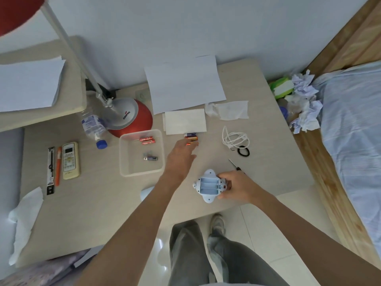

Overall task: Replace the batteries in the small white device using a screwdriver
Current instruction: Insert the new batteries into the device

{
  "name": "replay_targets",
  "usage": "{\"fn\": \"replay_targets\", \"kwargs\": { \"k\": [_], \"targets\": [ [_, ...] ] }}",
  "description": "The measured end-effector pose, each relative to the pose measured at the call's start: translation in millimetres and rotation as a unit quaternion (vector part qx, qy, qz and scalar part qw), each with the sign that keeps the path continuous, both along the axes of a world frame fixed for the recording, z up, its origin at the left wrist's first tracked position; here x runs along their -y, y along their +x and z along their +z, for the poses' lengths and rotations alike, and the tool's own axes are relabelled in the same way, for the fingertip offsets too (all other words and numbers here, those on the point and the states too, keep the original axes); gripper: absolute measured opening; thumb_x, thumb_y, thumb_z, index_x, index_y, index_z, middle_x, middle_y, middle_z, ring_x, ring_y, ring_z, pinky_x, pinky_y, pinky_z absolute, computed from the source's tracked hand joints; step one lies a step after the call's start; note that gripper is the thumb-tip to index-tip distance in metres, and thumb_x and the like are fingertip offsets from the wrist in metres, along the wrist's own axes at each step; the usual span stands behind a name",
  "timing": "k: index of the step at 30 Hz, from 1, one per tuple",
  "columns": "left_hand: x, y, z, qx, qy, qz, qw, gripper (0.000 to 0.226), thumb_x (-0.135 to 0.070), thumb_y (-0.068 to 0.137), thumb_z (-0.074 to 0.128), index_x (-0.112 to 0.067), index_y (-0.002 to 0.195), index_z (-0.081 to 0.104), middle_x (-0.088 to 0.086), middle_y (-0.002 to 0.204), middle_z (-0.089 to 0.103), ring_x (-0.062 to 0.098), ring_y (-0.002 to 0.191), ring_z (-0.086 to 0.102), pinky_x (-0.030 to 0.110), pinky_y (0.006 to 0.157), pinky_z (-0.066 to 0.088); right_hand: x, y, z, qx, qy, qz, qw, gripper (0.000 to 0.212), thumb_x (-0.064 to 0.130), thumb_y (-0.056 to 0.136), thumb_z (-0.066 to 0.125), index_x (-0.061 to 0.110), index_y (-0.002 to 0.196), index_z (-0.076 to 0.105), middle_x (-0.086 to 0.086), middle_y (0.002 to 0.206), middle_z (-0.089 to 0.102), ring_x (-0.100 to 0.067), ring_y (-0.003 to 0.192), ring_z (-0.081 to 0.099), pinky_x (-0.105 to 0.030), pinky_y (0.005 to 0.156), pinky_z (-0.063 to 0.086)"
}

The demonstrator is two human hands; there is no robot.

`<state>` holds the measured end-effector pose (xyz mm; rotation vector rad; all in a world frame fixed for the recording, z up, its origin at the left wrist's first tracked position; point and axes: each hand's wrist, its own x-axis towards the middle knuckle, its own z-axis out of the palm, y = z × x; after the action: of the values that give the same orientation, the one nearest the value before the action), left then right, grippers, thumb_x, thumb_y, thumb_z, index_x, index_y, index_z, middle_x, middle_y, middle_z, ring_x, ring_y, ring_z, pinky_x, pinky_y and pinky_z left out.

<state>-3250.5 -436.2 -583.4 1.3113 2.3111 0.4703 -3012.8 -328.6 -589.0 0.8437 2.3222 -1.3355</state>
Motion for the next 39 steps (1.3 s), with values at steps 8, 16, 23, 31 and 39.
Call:
{"fn": "replay_targets", "kwargs": {
  "k": [8, 16, 23, 31, 39],
  "targets": [
    [-18.9, -20.1, -22.6, -0.073, -0.005, -0.005, 0.997, 0.028, -0.015, 0.094, 0.078, -0.018, 0.122, 0.076, 0.007, 0.122, 0.059, 0.032, 0.117, 0.057, 0.048, 0.083, 0.060, 1.0, 3.3, -3.0, -0.012, -0.017, -0.016, 1.000, 0.028, 0.027, 0.068, 0.090, 0.023, 0.088, 0.071, 0.000, 0.079, 0.072, -0.009, 0.067, 0.061, -0.034, 0.062, 0.053],
    [-8.8, -16.6, -27.4, -0.059, 0.013, 0.036, 0.997, 0.017, -0.022, 0.094, 0.081, -0.014, 0.110, 0.078, 0.006, 0.118, 0.057, 0.030, 0.112, 0.058, 0.047, 0.078, 0.059, -1.4, 2.7, -1.9, -0.020, -0.030, -0.015, 0.999, 0.029, 0.028, 0.067, 0.091, 0.025, 0.088, 0.071, 0.002, 0.078, 0.072, -0.016, 0.067, 0.064, -0.041, 0.065, 0.056],
    [31.1, 11.3, 14.2, 0.082, 0.057, 0.050, 0.994, 0.006, -0.023, 0.107, 0.066, -0.022, 0.112, 0.068, -0.003, 0.102, 0.072, 0.021, 0.091, 0.065, 0.042, 0.085, 0.056, 0.9, 5.0, 0.7, -0.027, -0.028, -0.014, 0.999, 0.032, 0.028, 0.069, 0.093, 0.028, 0.094, 0.074, 0.006, 0.080, 0.073, -0.019, 0.073, 0.068, -0.039, 0.066, 0.058],
    [73.8, 51.9, 42.2, 0.113, 0.058, 0.051, 0.991, 0.010, -0.024, 0.102, 0.074, -0.019, 0.110, 0.076, -0.005, 0.100, 0.072, 0.014, 0.086, 0.067, 0.034, 0.080, 0.060, 1.4, 4.0, -1.5, -0.037, -0.019, -0.017, 0.999, 0.031, 0.030, 0.067, 0.090, 0.024, 0.091, 0.073, 0.003, 0.077, 0.072, -0.018, 0.067, 0.064, -0.040, 0.064, 0.056],
    [55.4, 80.8, 24.0, 0.136, 0.069, 0.058, 0.987, 0.017, -0.007, 0.088, 0.080, -0.015, 0.103, 0.082, -0.004, 0.089, 0.067, 0.014, 0.077, 0.066, 0.034, 0.076, 0.059, 2.7, 4.8, -2.6, -0.035, -0.023, -0.027, 0.999, 0.031, 0.030, 0.064, 0.090, 0.022, 0.088, 0.073, -0.002, 0.076, 0.071, -0.011, 0.063, 0.054, -0.039, 0.062, 0.051]
  ]
}}
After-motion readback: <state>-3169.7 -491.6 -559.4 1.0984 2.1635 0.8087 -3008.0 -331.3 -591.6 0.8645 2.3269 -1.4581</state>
